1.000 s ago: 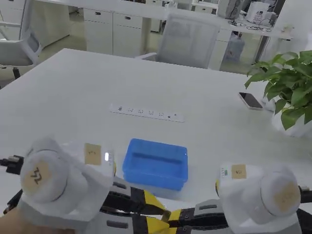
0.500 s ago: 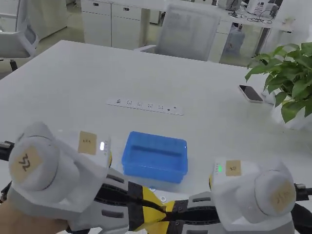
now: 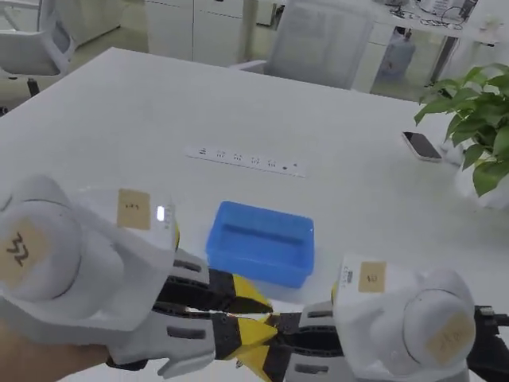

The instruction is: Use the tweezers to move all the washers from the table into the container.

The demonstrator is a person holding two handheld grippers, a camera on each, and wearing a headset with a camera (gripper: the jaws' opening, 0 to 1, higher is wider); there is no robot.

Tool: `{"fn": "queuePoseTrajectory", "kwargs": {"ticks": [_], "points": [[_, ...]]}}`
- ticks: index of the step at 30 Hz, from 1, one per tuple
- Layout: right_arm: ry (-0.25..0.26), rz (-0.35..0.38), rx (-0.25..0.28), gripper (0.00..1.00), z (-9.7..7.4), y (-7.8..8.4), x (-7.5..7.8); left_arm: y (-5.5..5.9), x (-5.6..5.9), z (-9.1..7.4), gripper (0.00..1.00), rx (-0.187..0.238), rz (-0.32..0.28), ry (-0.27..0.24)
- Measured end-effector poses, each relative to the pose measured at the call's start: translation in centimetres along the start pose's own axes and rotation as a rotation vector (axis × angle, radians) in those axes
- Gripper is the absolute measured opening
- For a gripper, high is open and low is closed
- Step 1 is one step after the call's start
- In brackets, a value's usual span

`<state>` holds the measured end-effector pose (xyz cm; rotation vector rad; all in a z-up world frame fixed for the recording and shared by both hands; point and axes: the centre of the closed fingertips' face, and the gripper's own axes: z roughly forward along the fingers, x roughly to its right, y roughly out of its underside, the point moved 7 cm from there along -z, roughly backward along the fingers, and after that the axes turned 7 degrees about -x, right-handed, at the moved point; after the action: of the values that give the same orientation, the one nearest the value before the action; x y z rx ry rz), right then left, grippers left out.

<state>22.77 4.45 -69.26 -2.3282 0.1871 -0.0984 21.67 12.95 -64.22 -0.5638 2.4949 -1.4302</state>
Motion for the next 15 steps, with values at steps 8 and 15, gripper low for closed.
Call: {"fn": "queuePoseTrajectory", "kwargs": {"ticks": [8, 15], "points": [[0.073, 0.058, 0.003, 0.02, 1.3, 0.4, 3.3, 5.1, -1.4, -3.5, 0.30, 0.027, -0.313, -0.461], [0.120, 0.092, 0.004, 0.02, 3.3, 0.2, 6.5, 11.6, -0.2, -5.4, 0.47, -0.151, -0.419, -0.770]]}}
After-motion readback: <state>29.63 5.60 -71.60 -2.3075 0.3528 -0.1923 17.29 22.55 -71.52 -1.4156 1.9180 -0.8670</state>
